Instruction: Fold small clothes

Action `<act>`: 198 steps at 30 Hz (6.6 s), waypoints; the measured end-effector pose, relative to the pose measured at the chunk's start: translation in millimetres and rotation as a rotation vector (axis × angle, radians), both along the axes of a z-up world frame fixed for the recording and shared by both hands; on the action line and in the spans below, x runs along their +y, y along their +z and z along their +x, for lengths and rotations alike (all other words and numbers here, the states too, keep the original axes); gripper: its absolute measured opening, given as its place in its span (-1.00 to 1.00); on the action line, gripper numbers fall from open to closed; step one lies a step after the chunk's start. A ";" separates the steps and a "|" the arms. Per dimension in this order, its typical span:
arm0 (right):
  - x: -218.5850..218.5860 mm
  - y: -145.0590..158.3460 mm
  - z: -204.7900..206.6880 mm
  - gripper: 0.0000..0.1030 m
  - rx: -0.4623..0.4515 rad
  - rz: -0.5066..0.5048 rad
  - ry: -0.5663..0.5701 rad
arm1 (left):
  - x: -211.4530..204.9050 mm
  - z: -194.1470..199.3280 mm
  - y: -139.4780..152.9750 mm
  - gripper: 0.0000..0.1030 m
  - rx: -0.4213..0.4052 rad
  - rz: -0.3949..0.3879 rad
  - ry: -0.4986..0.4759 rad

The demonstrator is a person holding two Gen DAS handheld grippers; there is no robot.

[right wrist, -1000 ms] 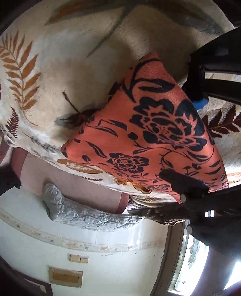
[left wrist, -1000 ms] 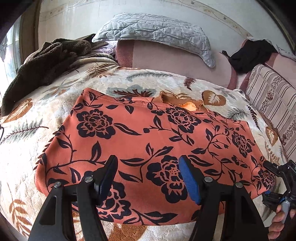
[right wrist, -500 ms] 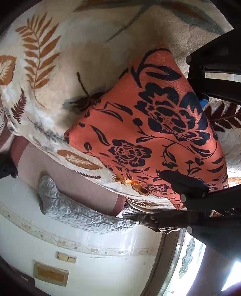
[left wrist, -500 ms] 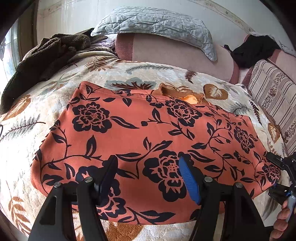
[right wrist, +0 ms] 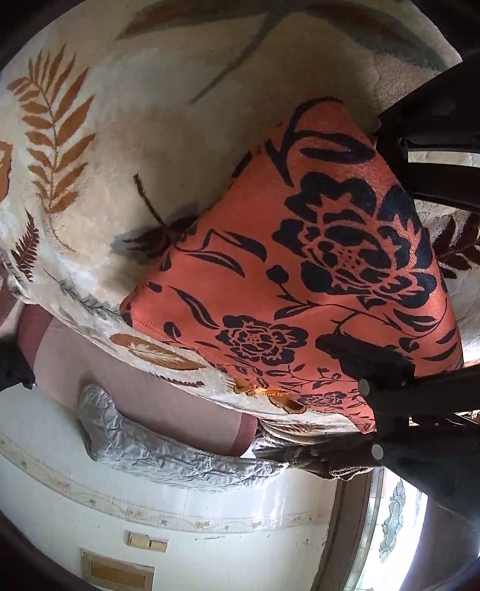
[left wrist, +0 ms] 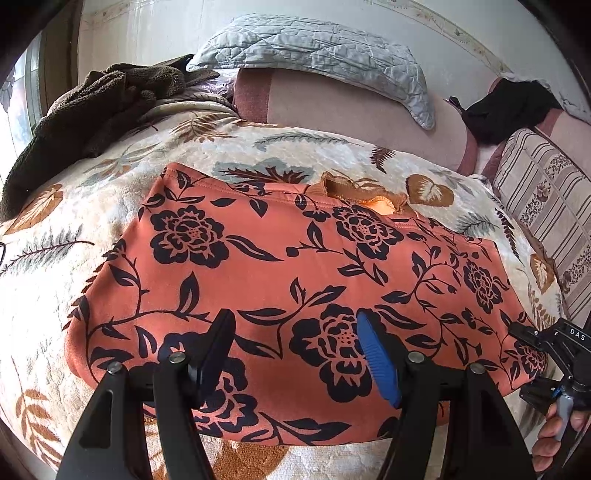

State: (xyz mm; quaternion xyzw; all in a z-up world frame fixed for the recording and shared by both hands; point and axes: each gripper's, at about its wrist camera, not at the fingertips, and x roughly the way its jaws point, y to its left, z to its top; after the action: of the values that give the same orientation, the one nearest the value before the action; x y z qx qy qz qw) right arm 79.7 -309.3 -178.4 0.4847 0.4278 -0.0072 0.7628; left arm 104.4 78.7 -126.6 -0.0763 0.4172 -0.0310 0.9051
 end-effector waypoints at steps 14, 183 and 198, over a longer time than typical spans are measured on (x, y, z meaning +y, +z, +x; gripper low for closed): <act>13.8 14.5 11.1 -0.63 0.038 -0.160 0.061 | -25.5 9.8 -35.2 0.36 0.087 0.275 -0.056; 203.2 -5.3 171.9 -0.14 0.023 0.005 0.598 | 111.5 21.8 -5.2 -0.14 0.070 -0.093 0.055; 194.4 5.1 82.8 0.19 -0.027 -0.026 0.630 | 115.4 22.2 -4.8 -0.14 0.075 -0.132 0.058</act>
State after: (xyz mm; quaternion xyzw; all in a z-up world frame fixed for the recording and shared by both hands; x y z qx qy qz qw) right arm 162.6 -114.9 -173.3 0.3185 0.5467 0.2305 0.7393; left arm 126.6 194.1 -131.4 -0.1491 0.4453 -0.0293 0.8824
